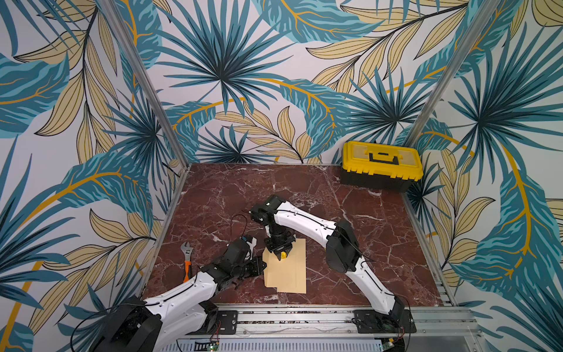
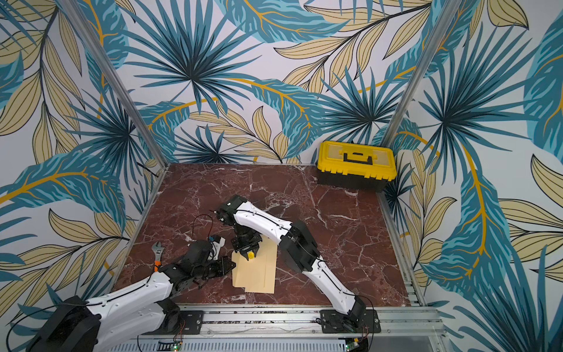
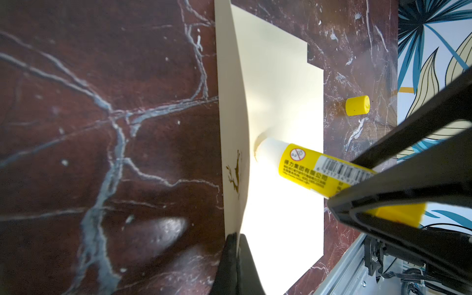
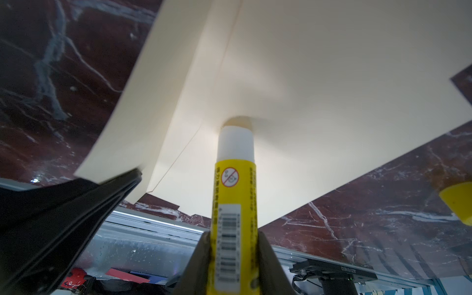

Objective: Seal the envelope with a glue stick
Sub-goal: Apply the envelope at the center of the board.

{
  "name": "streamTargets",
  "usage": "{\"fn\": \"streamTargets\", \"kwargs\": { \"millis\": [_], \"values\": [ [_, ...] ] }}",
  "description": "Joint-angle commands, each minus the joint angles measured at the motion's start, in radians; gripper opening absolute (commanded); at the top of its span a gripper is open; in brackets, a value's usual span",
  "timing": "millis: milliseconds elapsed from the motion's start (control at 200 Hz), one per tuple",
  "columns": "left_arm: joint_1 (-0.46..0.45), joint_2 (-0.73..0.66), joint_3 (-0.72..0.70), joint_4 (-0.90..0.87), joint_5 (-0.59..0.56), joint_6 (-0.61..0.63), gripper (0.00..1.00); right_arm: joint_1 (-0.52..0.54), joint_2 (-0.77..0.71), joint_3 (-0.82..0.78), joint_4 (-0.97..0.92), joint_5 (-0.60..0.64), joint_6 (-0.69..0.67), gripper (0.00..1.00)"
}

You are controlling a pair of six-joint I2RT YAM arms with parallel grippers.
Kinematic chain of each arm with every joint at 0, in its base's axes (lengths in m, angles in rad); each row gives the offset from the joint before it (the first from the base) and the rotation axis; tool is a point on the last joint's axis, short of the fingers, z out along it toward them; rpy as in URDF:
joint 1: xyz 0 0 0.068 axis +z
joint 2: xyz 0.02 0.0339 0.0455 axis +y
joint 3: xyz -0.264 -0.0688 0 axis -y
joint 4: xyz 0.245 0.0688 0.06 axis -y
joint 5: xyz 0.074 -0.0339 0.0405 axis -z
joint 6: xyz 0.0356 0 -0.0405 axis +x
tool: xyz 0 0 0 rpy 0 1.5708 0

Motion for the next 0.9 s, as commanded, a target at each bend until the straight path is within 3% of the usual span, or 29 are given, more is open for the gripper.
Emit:
{"fn": "streamTargets", "kwargs": {
  "millis": [0, 280, 891],
  "values": [
    [0.003, -0.008, -0.021, 0.000, 0.000, 0.011, 0.00, 0.012, 0.030, -0.045, 0.035, -0.029, -0.009, 0.00],
    [0.002, -0.002, -0.019, 0.002, 0.006, 0.014, 0.00, 0.011, 0.068, -0.037, 0.054, -0.043, -0.005, 0.00],
    [0.002, -0.040, -0.022, -0.046, 0.005, 0.018, 0.00, -0.019, 0.157, 0.037, 0.107, 0.134, 0.064, 0.00]
  ]
}}
